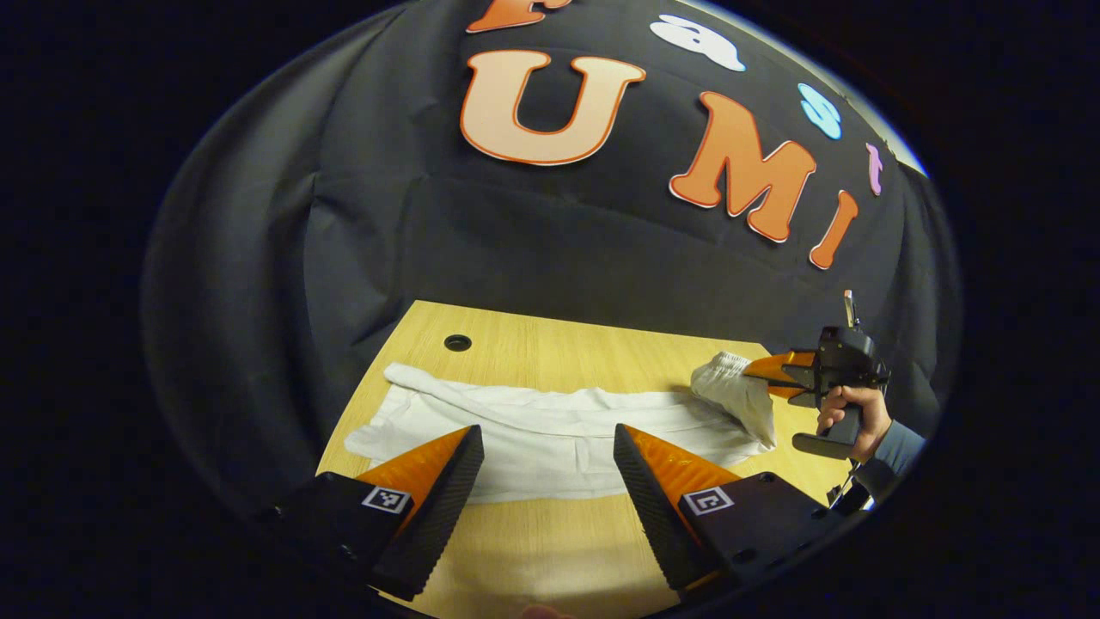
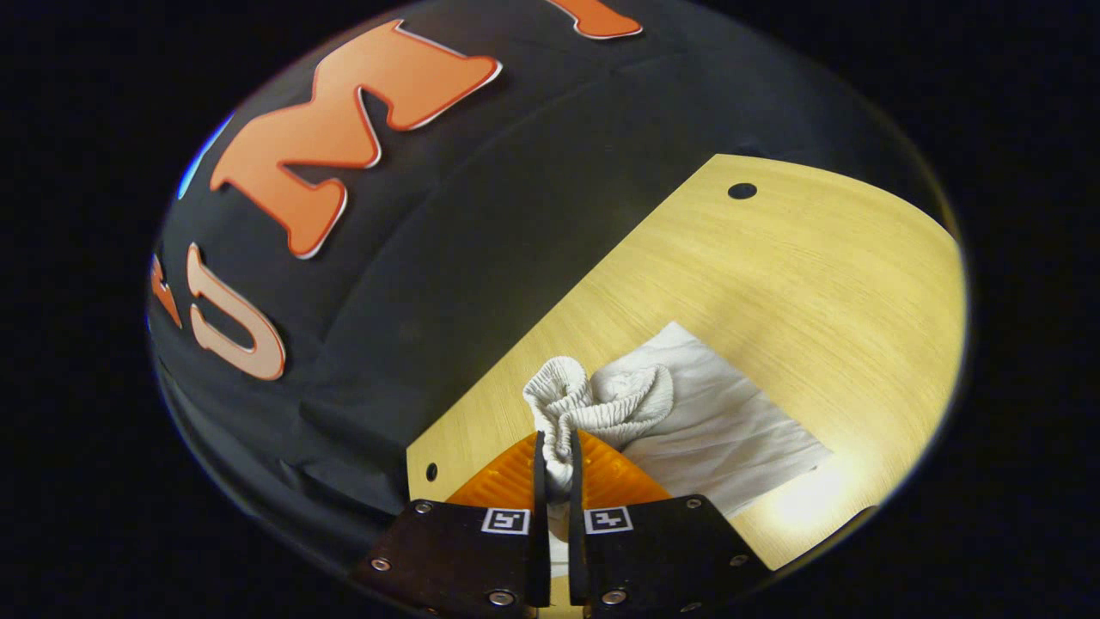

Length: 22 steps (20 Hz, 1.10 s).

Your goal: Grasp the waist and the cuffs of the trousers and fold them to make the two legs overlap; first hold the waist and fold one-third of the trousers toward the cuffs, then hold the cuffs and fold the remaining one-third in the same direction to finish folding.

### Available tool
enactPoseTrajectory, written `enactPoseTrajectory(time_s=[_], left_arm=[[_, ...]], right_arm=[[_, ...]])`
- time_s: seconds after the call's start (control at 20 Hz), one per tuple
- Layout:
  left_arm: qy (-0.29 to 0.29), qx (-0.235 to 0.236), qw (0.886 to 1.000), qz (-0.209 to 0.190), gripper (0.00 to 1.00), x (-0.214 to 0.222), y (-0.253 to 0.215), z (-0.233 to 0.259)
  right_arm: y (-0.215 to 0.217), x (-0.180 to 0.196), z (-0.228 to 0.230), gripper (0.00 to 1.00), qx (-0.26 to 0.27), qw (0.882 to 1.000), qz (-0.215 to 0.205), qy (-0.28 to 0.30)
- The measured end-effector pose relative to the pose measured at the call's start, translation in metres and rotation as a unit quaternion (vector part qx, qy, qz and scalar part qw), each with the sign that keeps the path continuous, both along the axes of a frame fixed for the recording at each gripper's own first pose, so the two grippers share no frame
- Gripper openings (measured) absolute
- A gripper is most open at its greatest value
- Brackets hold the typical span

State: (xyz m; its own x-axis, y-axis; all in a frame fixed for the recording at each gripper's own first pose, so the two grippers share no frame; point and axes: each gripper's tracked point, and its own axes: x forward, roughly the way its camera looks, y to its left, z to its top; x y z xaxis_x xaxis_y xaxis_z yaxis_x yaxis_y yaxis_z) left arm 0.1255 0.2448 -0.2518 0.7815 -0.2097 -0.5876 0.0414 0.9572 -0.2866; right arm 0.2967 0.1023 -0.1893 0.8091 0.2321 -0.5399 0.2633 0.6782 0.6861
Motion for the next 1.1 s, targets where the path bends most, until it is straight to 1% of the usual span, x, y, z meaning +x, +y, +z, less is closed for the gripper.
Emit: enactPoseTrajectory(time_s=[0.1,0.15,0.2,0.3,0.35,0.4,0.45,0.5,0.55,0.6,0.65,0.7,0.75,0.8,0.85,0.9,1.0,1.05,1.1], left_arm=[[0.005,-0.007,1.0,-0.001,0.99,0.001,0.006,-0.005],[0.009,-0.012,1.0,-0.002,1.0,0.001,0.006,-0.004],[0.011,-0.015,1.0,-0.002,0.99,-0.001,0.007,-0.006],[0.016,-0.021,1.0,-0.002,1.0,-0.002,0.012,-0.014],[0.016,-0.029,0.999,-0.002,0.99,-0.002,0.016,-0.017],[0.019,-0.034,0.999,-0.003,0.99,-0.002,0.019,-0.022],[0.021,-0.037,0.999,-0.004,1.0,-0.003,0.02,-0.024],[0.022,-0.039,0.999,-0.003,0.99,-0.002,0.02,-0.024],[0.025,-0.043,0.999,-0.003,1.0,-0.003,0.022,-0.024],[0.027,-0.047,0.999,-0.001,0.99,-0.002,0.023,-0.025],[0.03,-0.05,0.998,-0.001,0.99,-0.002,0.023,-0.026],[0.035,-0.05,0.998,0.001,0.99,-0.004,0.024,-0.028],[0.046,-0.046,0.998,0.0,0.99,-0.005,0.026,-0.032],[0.055,-0.043,0.998,-0.002,1.0,-0.009,0.025,-0.034],[0.064,-0.04,0.997,-0.004,0.96,-0.011,0.025,-0.034],[0.075,-0.038,0.996,-0.006,0.99,-0.019,0.025,-0.036],[0.098,-0.001,0.995,-0.004,1.0,-0.034,0.035,-0.044],[0.106,0.02,0.994,-0.01,1.0,-0.04,0.038,-0.048],[0.104,0.047,0.993,-0.009,1.0,-0.049,0.043,-0.043]], right_arm=[[0.0,-0.002,0.004,0.1,-0.018,1.0,0.01,0.01],[-0.001,-0.002,0.002,0.13,-0.026,0.999,0.018,0.015],[0.001,-0.001,-0.001,0.14,-0.03,0.999,0.026,0.018],[-0.002,0.001,-0.003,0.21,-0.029,0.998,0.037,0.029],[-0.003,0.0,0.002,0.28,-0.023,0.998,0.043,0.032],[-0.005,-0.002,0.005,0.32,-0.021,0.998,0.045,0.029],[-0.004,-0.004,0.005,0.4,-0.025,0.998,0.048,0.023],[0.002,-0.011,0.008,0.43,-0.032,0.998,0.053,0.018],[0.008,-0.018,0.011,0.52,-0.038,0.997,0.06,0.014],[0.015,-0.025,0.012,0.57,-0.043,0.997,0.069,0.014],[0.014,-0.031,0.013,0.66,-0.052,0.995,0.078,0.011],[0.012,-0.038,0.014,0.7,-0.066,0.994,0.084,0.007],[0.009,-0.045,0.017,0.77,-0.078,0.993,0.091,0.001],[0.005,-0.051,0.021,0.79,-0.081,0.992,0.096,-0.005],[0.003,-0.057,0.027,0.83,-0.08,0.992,0.102,-0.014],[-0.002,-0.063,0.029,0.83,-0.08,0.991,0.103,-0.017],[-0.01,-0.075,0.035,0.86,-0.085,0.99,0.105,-0.025],[-0.015,-0.081,0.039,0.87,-0.089,0.99,0.108,-0.034],[-0.02,-0.088,0.041,0.87,-0.094,0.989,0.109,-0.038]])
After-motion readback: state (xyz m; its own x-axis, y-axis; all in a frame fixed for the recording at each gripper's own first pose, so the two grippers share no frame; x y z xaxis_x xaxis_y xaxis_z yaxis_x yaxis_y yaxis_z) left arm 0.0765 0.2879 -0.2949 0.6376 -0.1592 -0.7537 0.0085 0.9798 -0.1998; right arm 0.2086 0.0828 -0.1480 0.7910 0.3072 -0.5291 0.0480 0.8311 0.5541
